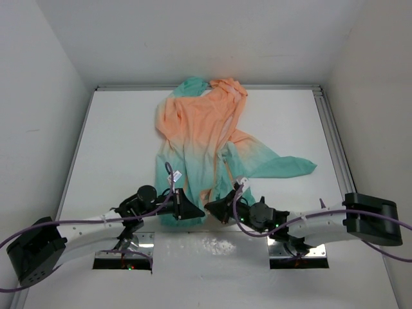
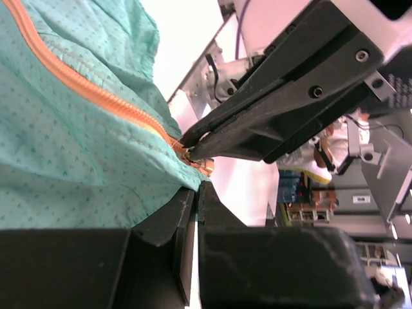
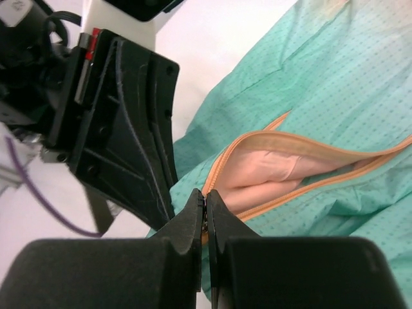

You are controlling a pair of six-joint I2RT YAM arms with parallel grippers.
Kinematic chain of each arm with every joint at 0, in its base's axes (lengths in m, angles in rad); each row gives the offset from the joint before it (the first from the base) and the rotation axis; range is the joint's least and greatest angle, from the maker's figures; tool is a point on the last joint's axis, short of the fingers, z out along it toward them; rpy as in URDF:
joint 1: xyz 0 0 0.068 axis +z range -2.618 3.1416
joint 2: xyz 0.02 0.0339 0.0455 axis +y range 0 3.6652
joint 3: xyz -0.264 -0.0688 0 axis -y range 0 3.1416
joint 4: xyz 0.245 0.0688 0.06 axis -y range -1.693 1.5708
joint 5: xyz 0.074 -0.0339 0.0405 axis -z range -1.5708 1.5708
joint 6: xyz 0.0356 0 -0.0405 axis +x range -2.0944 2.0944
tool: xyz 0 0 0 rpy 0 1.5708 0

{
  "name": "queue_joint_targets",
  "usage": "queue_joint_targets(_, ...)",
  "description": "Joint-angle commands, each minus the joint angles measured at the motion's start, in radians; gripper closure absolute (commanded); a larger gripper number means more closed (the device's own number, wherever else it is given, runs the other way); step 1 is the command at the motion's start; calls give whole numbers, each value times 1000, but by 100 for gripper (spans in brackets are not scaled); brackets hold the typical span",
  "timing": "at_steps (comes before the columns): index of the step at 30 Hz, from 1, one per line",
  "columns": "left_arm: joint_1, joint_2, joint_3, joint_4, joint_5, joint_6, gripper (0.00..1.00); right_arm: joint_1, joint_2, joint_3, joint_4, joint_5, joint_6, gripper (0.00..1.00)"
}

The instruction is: Zip up the jacket

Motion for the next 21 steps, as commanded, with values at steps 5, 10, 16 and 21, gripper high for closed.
queue_joint_targets(5, -14, -42, -48, 2, 98, 26, 100, -35, 138, 142, -60, 194, -162, 100)
queue_joint_targets(10, -14, -59, -48, -15, 101, 27, 100, -61, 193, 177, -30, 182, -161, 100)
queue_joint_targets(16, -14, -85, -38, -66, 99, 59, 100, -95, 275, 153, 23, 162, -101, 100)
queue_joint_targets(21, -14, -137, 10, -297, 17, 121, 99, -95, 184, 81, 26, 159, -67, 100)
